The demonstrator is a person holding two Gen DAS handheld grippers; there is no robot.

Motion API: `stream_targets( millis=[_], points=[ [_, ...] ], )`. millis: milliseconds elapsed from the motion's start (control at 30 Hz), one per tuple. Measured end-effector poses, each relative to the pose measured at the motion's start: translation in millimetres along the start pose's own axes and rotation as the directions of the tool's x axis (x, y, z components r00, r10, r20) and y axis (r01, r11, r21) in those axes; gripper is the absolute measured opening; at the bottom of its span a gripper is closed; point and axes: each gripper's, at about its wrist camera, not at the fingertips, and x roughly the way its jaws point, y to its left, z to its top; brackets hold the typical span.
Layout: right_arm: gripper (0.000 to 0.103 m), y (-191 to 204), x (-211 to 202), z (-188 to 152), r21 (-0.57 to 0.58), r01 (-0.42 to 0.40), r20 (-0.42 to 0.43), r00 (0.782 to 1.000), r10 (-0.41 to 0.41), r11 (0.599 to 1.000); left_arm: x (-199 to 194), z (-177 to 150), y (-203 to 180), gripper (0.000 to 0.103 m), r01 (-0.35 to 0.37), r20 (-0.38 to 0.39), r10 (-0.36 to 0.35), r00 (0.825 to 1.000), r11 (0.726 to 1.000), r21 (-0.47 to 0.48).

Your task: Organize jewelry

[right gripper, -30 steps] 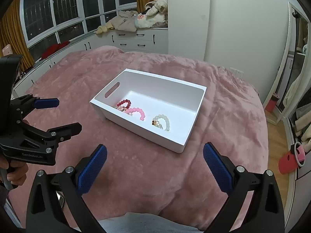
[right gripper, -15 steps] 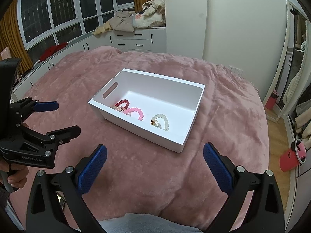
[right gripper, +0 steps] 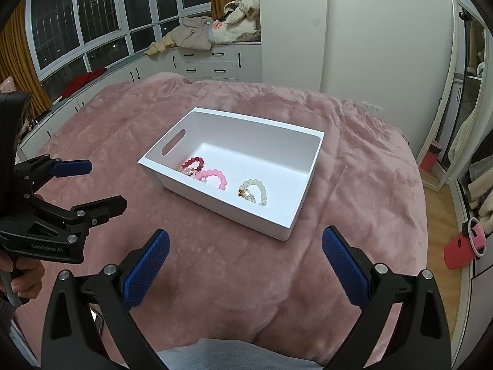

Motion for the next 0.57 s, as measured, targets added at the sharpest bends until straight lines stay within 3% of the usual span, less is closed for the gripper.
stream_targets(
  millis=[567],
  points=[
    [0.098, -0.9, -0.6, -5.1, 0.017, 0.002, -0.004, 1.000, -0.002, 1.000, 3.0, -1.6, -11.7, 0.099, 0.001, -0.008, -0.001, 1.000, 1.000, 0.018]
  ],
)
